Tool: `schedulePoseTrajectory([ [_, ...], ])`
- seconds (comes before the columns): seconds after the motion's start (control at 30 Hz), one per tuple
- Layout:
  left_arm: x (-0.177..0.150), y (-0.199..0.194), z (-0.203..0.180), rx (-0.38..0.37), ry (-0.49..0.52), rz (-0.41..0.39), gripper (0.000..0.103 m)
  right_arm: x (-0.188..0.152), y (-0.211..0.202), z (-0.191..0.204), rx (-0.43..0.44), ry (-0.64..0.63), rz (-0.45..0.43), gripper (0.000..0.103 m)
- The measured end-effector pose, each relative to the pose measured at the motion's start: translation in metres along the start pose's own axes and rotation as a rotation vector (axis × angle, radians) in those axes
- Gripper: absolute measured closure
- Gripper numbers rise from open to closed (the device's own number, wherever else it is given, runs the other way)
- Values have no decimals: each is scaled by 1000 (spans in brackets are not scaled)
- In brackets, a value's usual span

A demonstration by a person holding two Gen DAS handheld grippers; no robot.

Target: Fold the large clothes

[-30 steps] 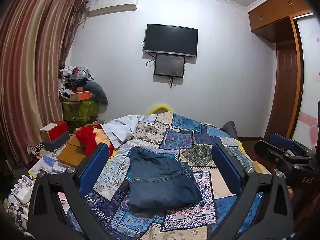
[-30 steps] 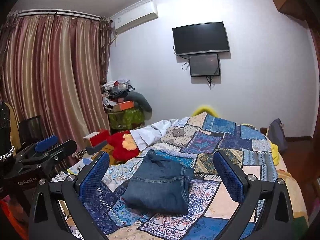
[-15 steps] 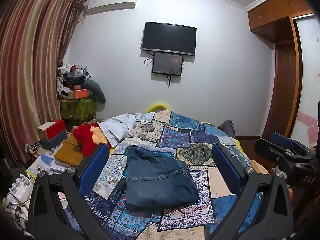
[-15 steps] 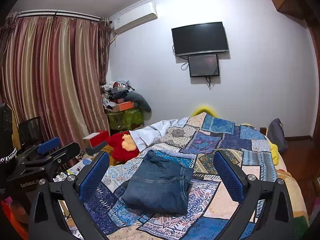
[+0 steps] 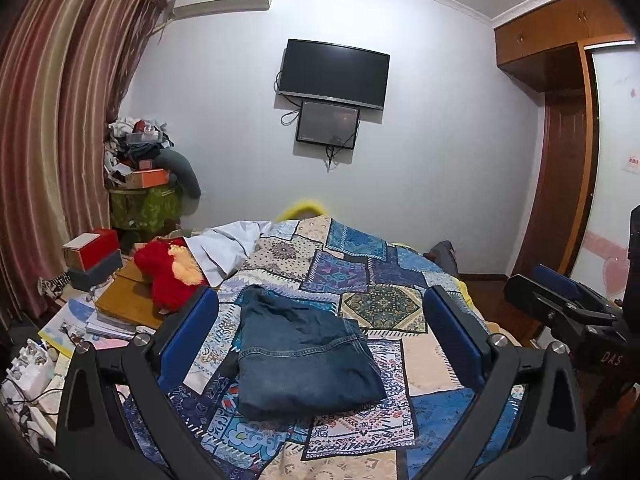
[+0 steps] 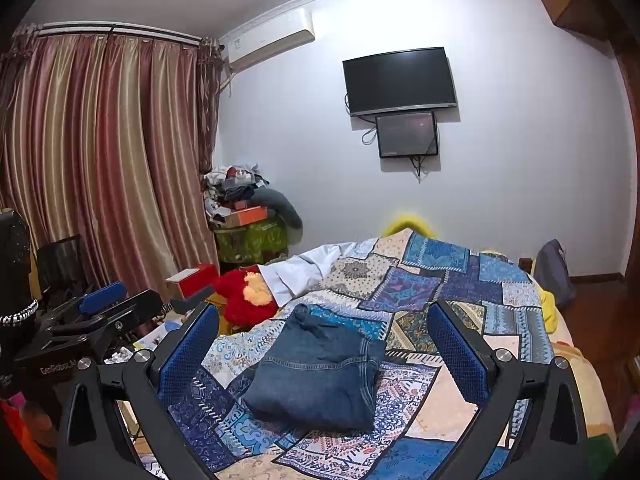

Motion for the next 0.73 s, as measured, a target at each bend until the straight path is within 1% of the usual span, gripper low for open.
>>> schedulePoseTrajectory([
  [0.33,-2,-1,0,-10,-6,-1,0,3,1,1,-3,7,-1,0],
  [0.73,-2,-1,-5,-15,16,3,0,3,1,2,1,10,-1,0],
])
Point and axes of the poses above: each gripper's, at about its wrist camera, not at the fingertips, and y roughly the way its jaws point, z to its left, x to its top, the point moved 4 cm from there along y, roughly the way its jaws point, and after that the axes turned 1 degree about -z, right-handed, at the moved point
